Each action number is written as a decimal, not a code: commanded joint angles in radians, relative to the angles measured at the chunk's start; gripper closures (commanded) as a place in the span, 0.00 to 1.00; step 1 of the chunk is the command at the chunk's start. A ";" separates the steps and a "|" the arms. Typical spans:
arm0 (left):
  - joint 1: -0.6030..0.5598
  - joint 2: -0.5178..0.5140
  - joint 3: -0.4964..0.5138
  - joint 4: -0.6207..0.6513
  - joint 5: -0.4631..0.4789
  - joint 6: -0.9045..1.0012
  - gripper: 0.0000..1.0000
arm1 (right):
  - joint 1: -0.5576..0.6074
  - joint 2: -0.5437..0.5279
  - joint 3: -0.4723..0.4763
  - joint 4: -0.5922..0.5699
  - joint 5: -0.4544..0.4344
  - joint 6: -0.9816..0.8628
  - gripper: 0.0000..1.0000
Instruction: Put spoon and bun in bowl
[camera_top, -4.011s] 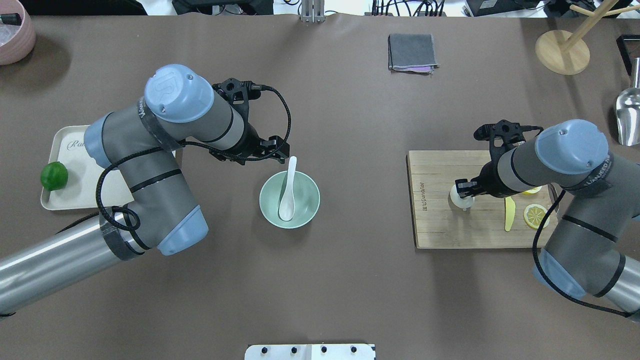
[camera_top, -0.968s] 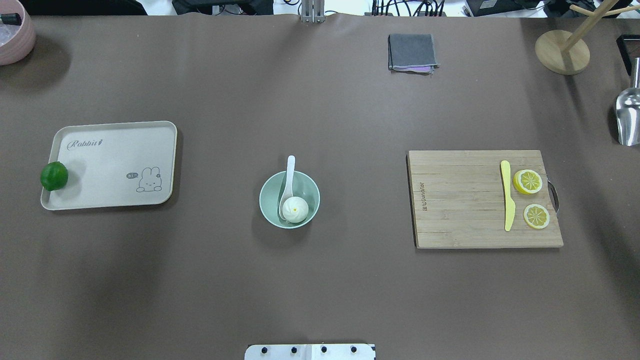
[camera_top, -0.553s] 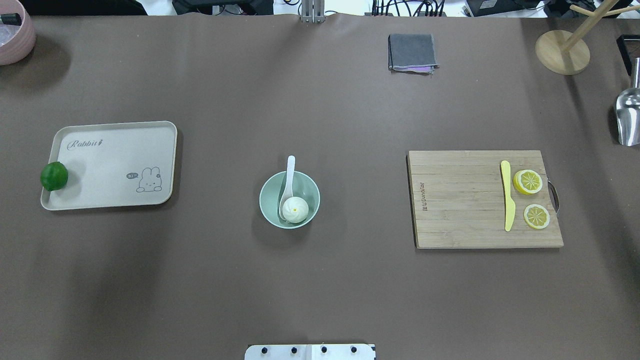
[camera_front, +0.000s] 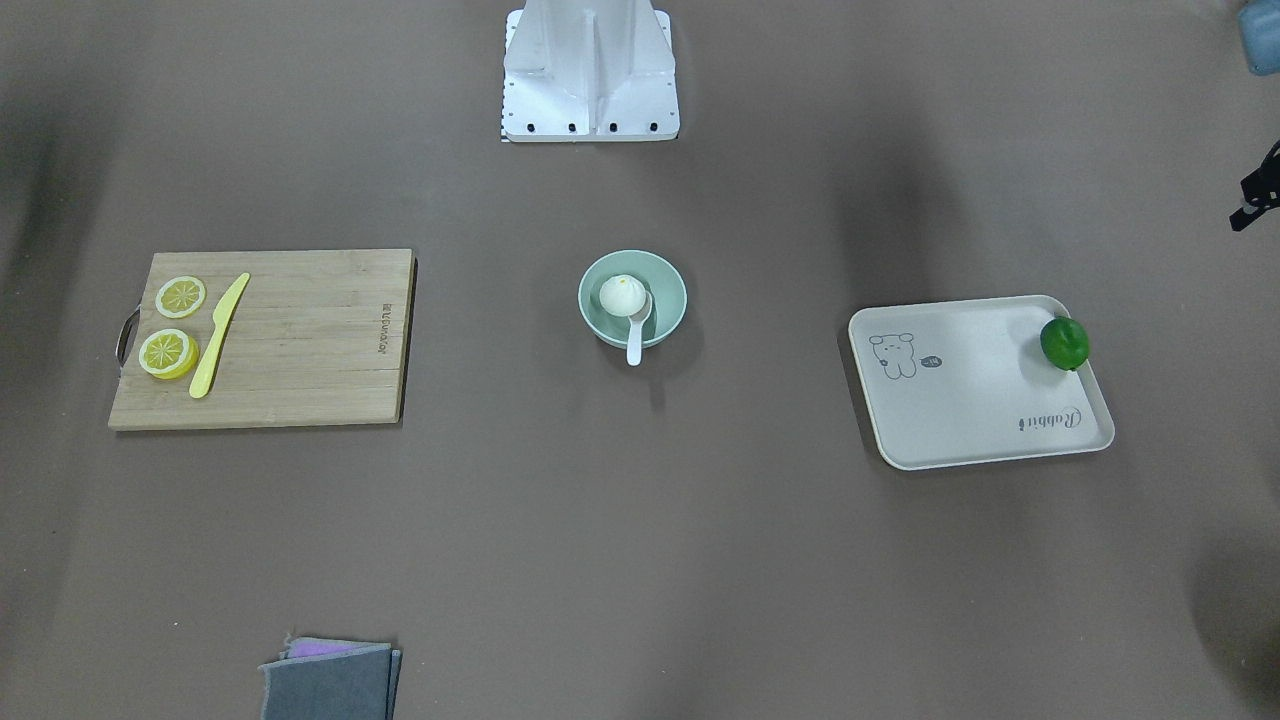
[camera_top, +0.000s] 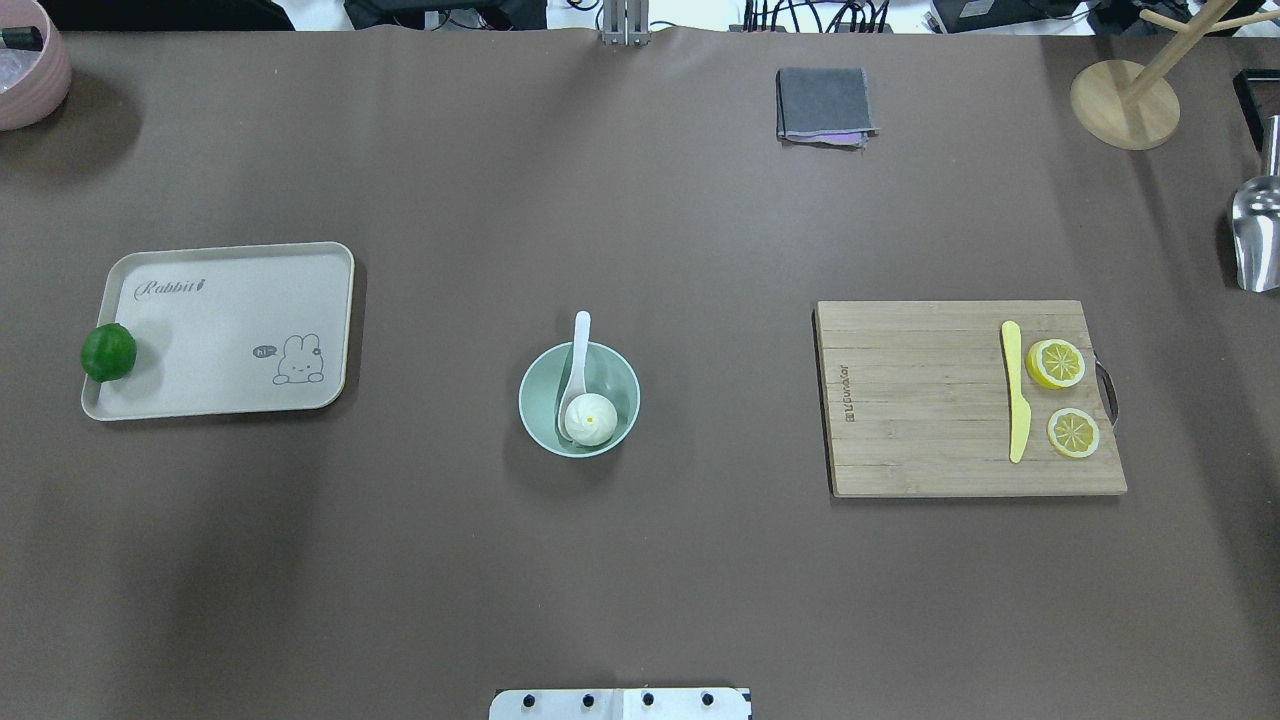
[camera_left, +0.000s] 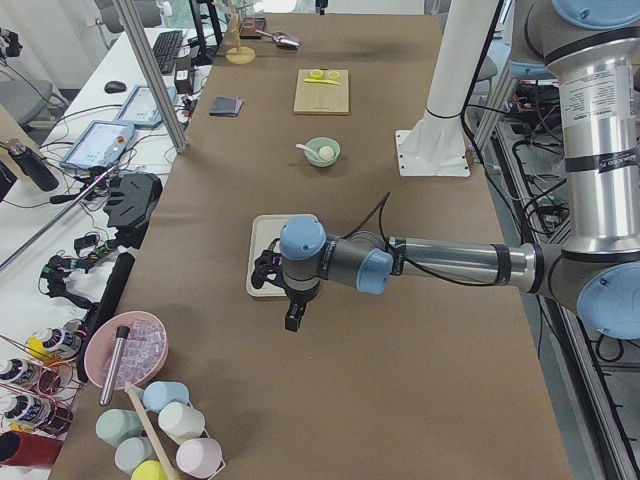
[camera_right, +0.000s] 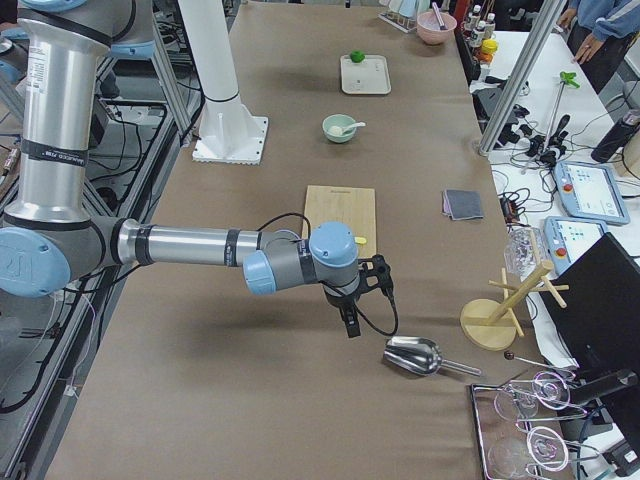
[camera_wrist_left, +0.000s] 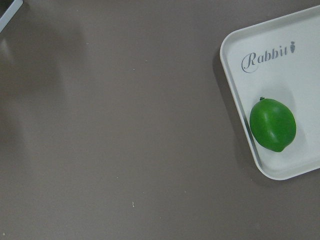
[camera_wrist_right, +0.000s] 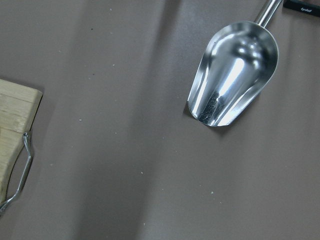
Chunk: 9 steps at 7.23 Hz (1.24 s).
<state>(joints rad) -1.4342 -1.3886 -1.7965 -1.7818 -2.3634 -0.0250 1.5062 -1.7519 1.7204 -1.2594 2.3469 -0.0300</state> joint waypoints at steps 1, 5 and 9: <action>0.001 -0.012 -0.010 -0.001 0.010 0.002 0.02 | 0.000 -0.003 -0.005 0.005 0.018 0.001 0.00; 0.000 -0.146 0.022 0.008 0.024 0.002 0.02 | -0.001 0.046 -0.034 0.003 0.025 -0.001 0.00; 0.008 -0.199 -0.004 0.072 0.112 -0.003 0.02 | 0.040 0.045 -0.064 0.003 0.032 -0.001 0.00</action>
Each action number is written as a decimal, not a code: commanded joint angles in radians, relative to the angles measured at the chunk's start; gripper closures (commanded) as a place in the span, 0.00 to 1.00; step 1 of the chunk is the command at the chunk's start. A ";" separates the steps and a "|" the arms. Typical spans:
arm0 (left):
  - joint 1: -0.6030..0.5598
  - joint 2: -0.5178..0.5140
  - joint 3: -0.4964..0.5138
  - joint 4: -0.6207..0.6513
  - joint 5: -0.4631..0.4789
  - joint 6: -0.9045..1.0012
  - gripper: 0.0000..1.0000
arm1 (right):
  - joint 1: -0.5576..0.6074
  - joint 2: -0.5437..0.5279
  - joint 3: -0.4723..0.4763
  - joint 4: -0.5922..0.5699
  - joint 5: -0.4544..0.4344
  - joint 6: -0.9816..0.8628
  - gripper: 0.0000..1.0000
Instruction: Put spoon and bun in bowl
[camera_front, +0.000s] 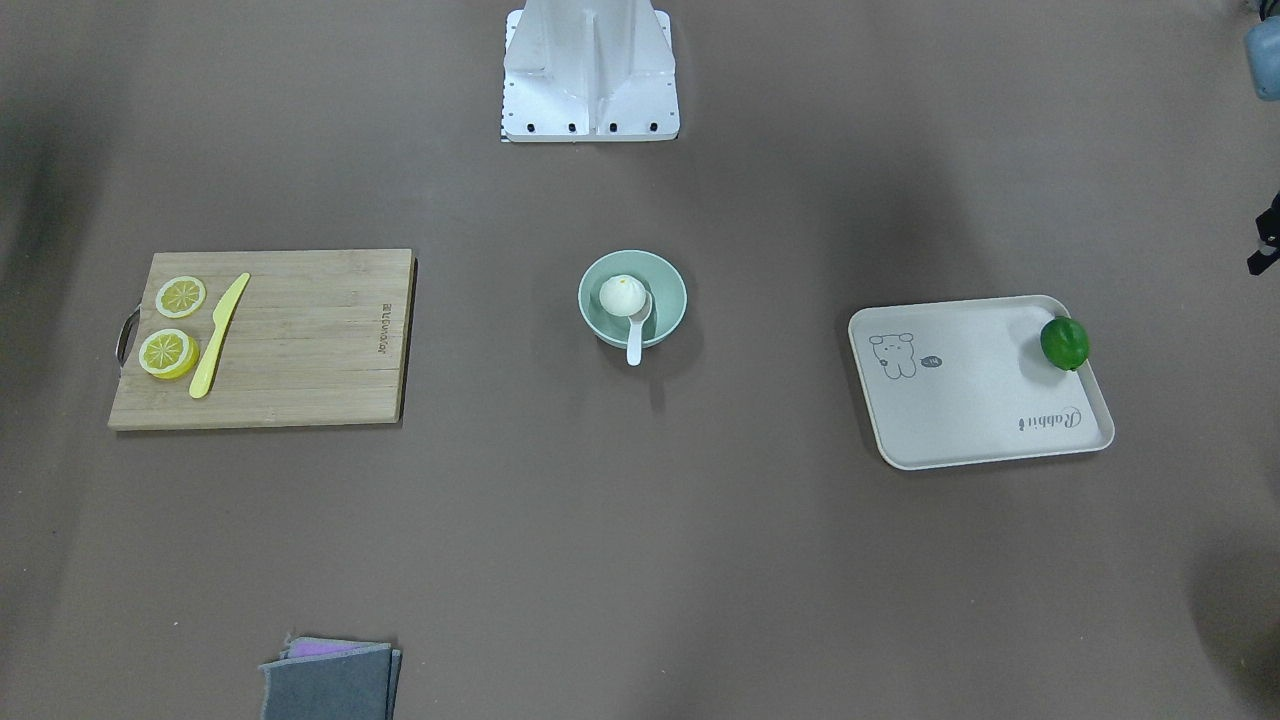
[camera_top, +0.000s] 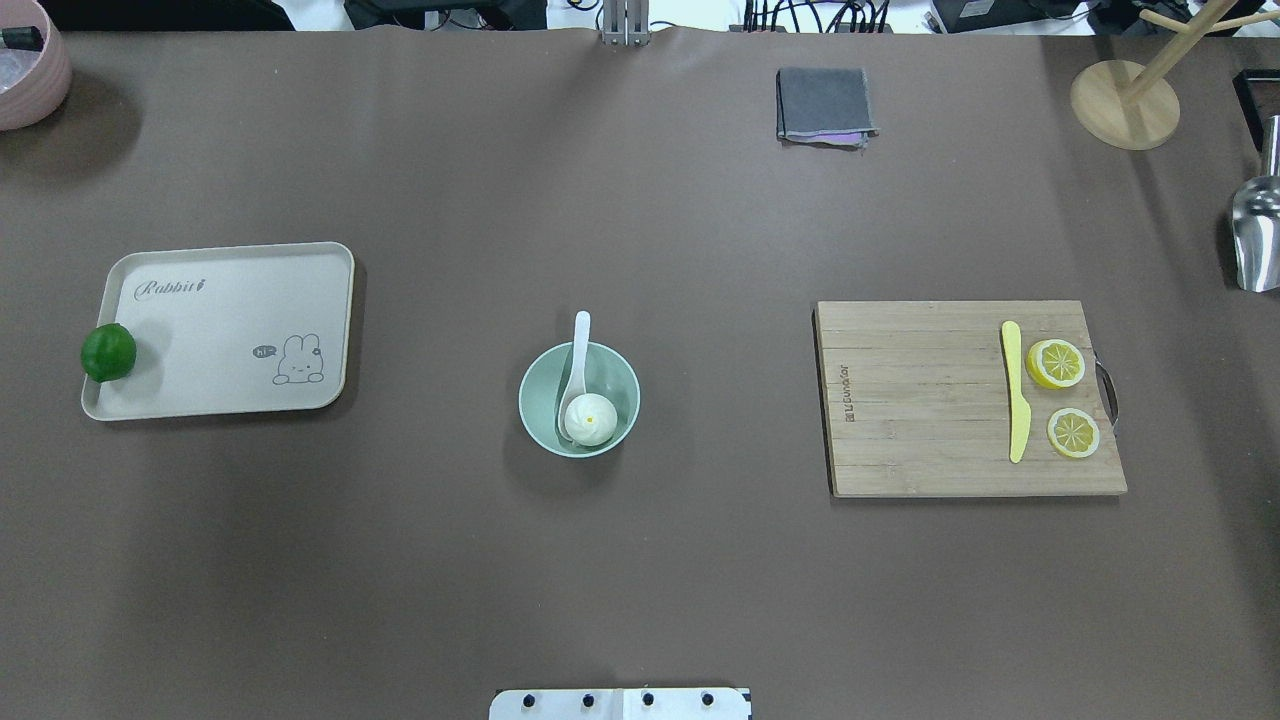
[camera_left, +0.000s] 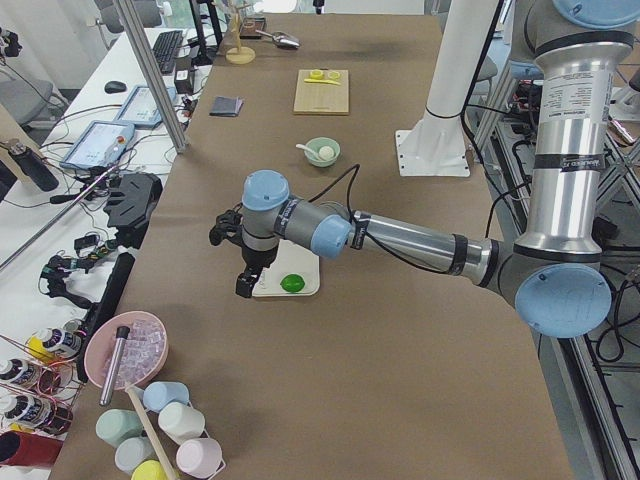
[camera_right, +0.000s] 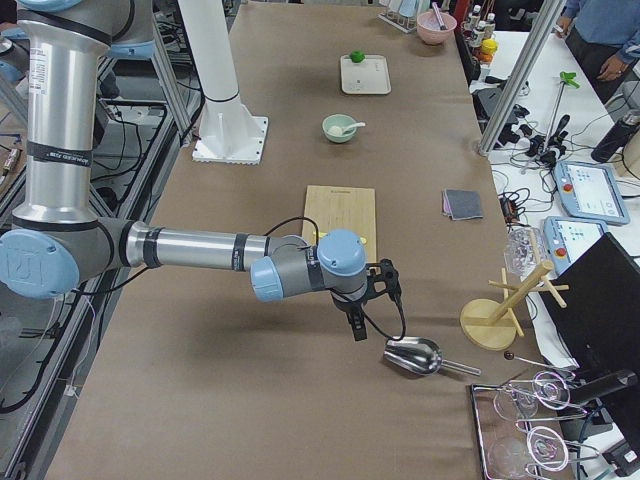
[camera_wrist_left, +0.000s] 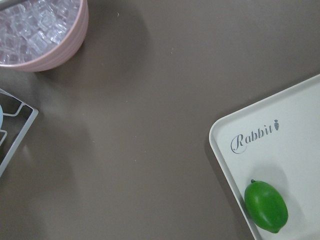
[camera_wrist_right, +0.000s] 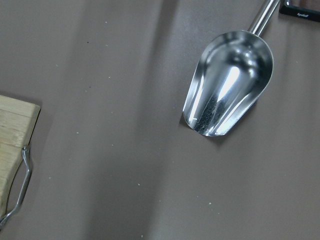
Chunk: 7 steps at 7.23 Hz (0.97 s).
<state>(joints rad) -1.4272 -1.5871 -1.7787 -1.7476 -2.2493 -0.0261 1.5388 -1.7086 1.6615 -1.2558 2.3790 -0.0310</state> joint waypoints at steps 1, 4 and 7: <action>-0.004 0.004 -0.021 0.052 -0.048 -0.001 0.02 | 0.011 -0.003 0.003 0.001 0.003 0.000 0.00; -0.007 0.041 0.010 0.057 -0.052 -0.005 0.02 | 0.012 0.003 0.027 -0.002 -0.006 0.000 0.00; -0.048 0.047 0.090 0.056 -0.052 -0.008 0.02 | 0.011 0.006 -0.029 -0.011 -0.009 -0.001 0.00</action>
